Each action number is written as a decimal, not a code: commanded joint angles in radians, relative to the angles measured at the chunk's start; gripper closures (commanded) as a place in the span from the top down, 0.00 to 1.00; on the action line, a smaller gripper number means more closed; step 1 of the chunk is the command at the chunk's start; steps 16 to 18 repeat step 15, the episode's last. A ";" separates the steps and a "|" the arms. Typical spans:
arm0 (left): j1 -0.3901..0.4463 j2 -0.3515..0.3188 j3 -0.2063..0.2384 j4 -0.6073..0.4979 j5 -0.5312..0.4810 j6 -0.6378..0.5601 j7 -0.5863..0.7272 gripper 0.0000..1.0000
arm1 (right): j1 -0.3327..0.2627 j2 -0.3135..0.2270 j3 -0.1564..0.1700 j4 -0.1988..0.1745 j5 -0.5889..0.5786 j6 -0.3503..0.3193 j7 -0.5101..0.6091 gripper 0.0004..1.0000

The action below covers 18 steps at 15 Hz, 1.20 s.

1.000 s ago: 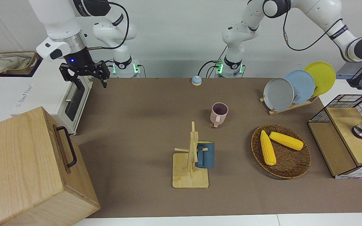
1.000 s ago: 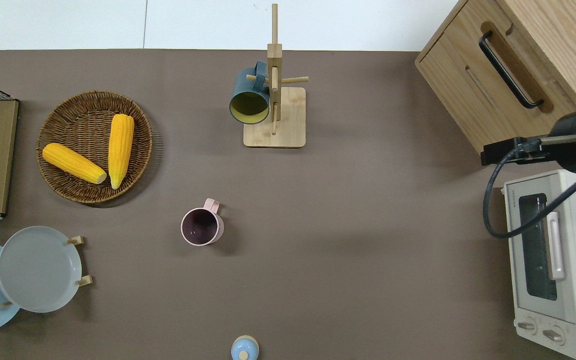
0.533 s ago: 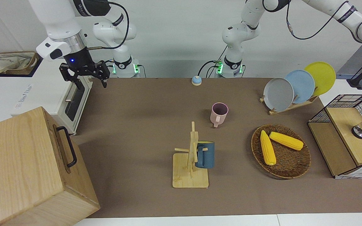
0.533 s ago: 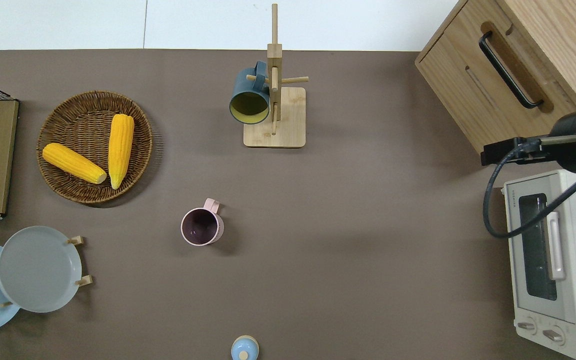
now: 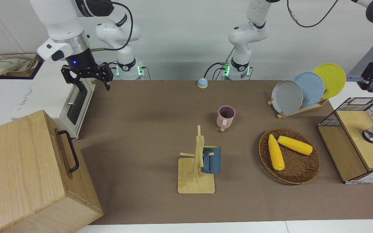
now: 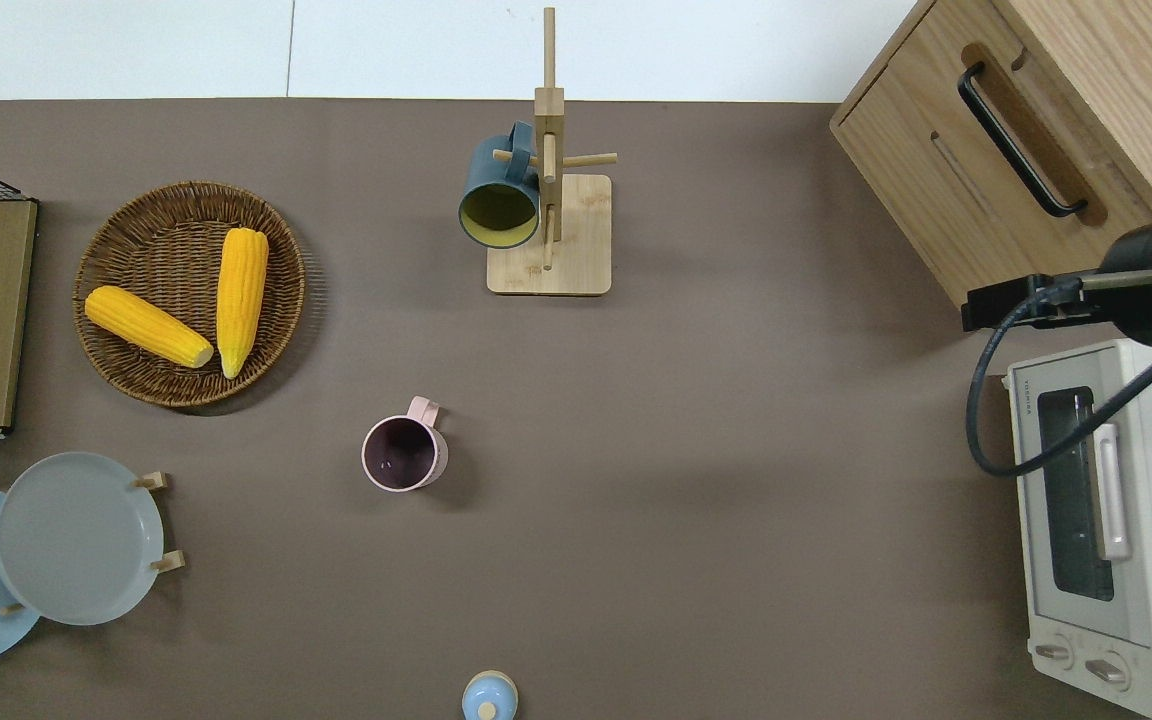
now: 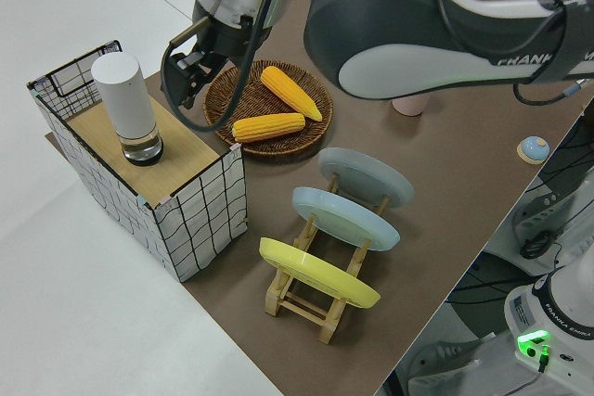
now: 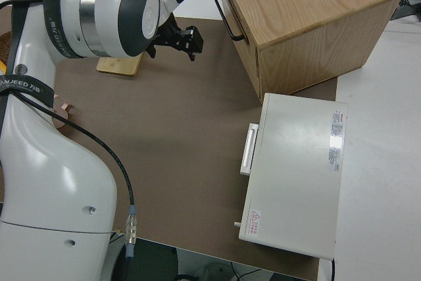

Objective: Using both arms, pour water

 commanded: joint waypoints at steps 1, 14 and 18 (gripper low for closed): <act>-0.024 -0.070 -0.138 -0.008 0.155 -0.114 -0.167 1.00 | -0.005 -0.016 -0.001 -0.013 0.026 -0.005 -0.019 0.99; -0.263 -0.097 -0.275 -0.018 0.246 -0.340 -0.378 1.00 | -0.005 -0.016 -0.001 -0.013 0.026 -0.005 -0.019 0.99; -0.266 -0.096 -0.274 -0.018 0.246 -0.341 -0.378 1.00 | -0.005 -0.016 -0.001 -0.013 0.026 -0.005 -0.019 0.99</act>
